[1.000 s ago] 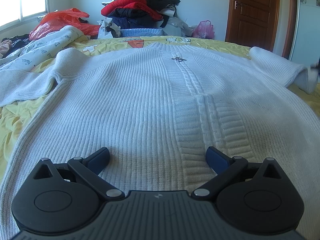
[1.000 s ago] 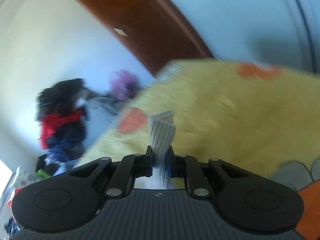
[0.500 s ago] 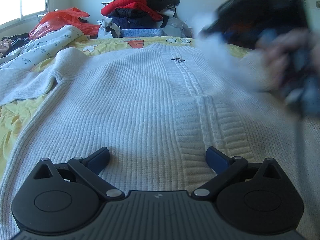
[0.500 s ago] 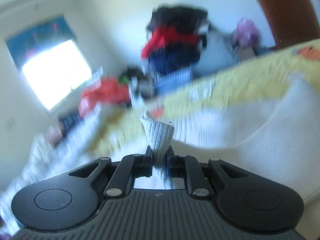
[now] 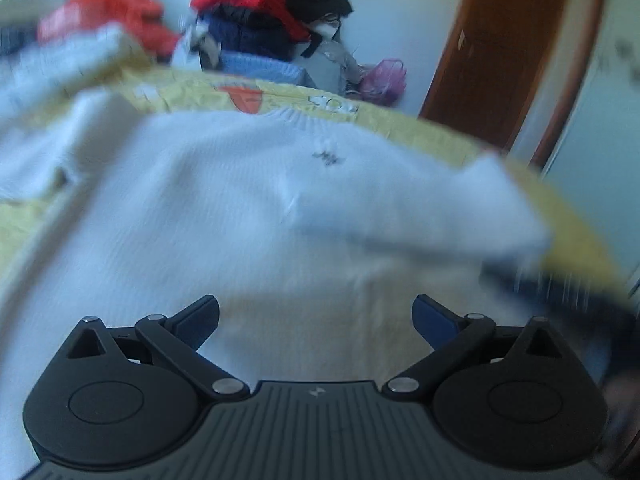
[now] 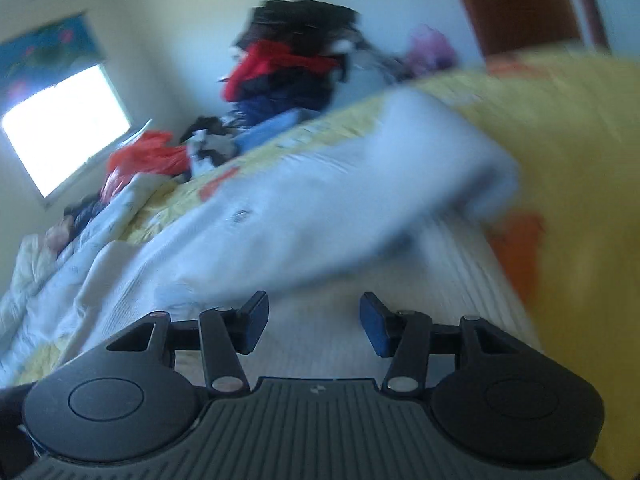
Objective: Fold small clothes
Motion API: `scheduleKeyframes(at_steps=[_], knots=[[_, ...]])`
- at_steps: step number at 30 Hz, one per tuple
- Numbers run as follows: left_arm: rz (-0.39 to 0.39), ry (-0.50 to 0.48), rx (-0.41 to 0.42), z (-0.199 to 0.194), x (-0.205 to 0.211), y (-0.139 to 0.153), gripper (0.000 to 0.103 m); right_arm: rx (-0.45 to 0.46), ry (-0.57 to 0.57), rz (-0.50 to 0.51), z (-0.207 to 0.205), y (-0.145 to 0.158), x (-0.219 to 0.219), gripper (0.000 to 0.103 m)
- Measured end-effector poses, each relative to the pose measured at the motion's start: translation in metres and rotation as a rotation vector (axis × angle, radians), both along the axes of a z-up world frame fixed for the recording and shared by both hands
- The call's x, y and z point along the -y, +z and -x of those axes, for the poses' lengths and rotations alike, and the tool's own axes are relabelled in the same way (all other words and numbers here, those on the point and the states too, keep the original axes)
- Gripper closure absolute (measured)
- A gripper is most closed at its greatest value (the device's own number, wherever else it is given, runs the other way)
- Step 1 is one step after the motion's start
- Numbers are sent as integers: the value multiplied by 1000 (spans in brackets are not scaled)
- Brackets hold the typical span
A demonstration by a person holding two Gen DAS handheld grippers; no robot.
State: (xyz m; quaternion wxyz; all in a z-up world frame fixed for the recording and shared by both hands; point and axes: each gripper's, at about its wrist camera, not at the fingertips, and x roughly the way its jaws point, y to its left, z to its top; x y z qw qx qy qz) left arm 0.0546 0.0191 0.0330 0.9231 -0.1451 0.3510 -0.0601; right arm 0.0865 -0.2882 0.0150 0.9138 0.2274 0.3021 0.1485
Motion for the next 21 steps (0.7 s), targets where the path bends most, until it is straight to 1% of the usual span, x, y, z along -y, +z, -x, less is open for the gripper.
scheduleKeyframes(at_steps=[1, 3, 4, 5, 6, 8, 9, 10, 11, 12, 13, 14, 15, 16, 17, 18, 20, 21], knots=[[88, 13, -25, -15, -7, 1, 0, 7, -8, -38, 2, -3, 6, 44], [262, 52, -80, -43, -21, -3, 0, 13, -15, -58, 3, -5, 7, 42], [327, 73, -112, -57, -26, -8, 0, 12, -13, -62, 0, -7, 6, 40], [361, 96, -148, -71, -28, -13, 0, 17, -8, -62, -1, -8, 5, 38], [374, 124, -182, -82, -29, -18, 1, 21, 1, -63, -2, -9, 3, 36], [379, 157, -176, -95, -27, -18, 1, 27, 16, -69, -2, -10, 3, 34], [367, 164, -175, -101, -24, -16, 1, 29, 19, -78, 0, -11, 4, 34], [346, 166, -175, -107, -20, -15, 10, 28, 20, -90, 2, -11, 8, 34], [309, 172, -172, -112, -15, -14, 32, 27, 19, -102, 2, -12, 9, 34], [256, 177, -172, -117, -10, -14, 47, 25, 20, -112, 2, -12, 12, 34], [193, 182, -182, -122, -5, -13, 68, 25, 21, -121, 2, -12, 13, 33], [126, 185, -189, -126, 1, -13, 76, 26, 23, -129, 2, -13, 14, 33], [74, 175, -180, -128, 7, -11, 77, 26, 23, -135, 2, -13, 15, 33], [37, 162, -172, -128, 10, -7, 80, 26, 24, -137, 3, -13, 15, 33], [-4, 155, -166, -127, 13, -5, 87, 27, 25, -138, 3, -13, 15, 33], [-47, 144, -159, -127, 17, -3, 89, 26, 26, -139, 3, -13, 15, 33], [-96, 115, -122, -126, 19, 4, 97, 26, 27, -141, 3, -13, 15, 33], [-108, 95, -98, -128, 19, 10, 97, 26, 28, -142, 3, -13, 14, 33]])
